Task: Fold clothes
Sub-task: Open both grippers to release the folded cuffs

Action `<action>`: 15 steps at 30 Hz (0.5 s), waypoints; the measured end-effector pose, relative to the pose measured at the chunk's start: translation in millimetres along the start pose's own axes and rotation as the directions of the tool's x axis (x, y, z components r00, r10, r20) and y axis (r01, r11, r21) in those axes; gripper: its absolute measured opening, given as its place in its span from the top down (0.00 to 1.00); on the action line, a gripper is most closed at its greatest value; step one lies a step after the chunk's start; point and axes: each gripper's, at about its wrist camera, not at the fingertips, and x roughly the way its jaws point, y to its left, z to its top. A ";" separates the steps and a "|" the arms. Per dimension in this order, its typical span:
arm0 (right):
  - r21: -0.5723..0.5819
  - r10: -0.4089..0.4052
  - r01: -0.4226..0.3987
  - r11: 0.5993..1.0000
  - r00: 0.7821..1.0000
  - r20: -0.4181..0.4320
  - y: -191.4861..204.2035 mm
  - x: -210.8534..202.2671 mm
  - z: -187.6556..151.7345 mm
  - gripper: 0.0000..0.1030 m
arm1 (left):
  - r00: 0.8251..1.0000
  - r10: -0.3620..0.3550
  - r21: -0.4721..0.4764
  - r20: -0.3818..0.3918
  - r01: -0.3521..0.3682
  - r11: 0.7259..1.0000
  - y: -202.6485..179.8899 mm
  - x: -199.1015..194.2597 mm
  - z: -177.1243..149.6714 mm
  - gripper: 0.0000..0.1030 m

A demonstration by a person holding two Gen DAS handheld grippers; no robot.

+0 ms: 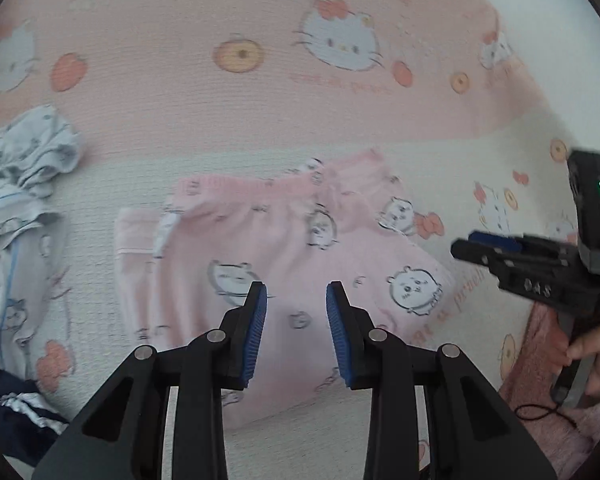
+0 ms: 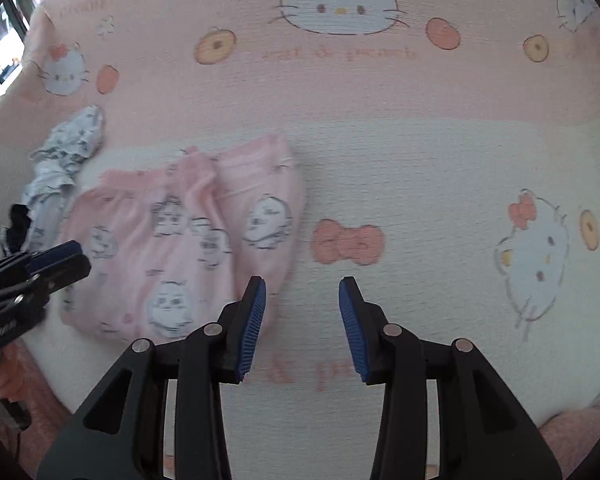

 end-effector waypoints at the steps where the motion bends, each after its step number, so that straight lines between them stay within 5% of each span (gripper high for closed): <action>1: -0.039 0.004 -0.004 0.999 1.000 -0.017 1.9 4.9 2.0 0.61 | 1.000 -0.005 0.034 -0.008 0.005 0.999 -10.8 7.5 -0.2 0.68; 6: -0.223 0.051 -0.067 0.973 0.996 -0.078 26.2 22.6 6.0 0.61 | 0.992 0.058 0.047 -0.115 -0.053 0.997 -17.6 44.2 -3.6 0.68; 10: -0.234 0.248 -0.278 0.932 0.957 -0.148 48.5 32.7 7.2 0.63 | 0.991 0.045 0.049 -0.130 -0.039 0.998 -10.0 47.6 -5.6 0.68; 15: -0.195 0.200 -0.226 0.955 0.969 -0.144 52.9 49.8 14.4 0.63 | 0.991 0.053 0.075 -0.124 -0.044 0.996 -11.4 47.8 -10.8 0.68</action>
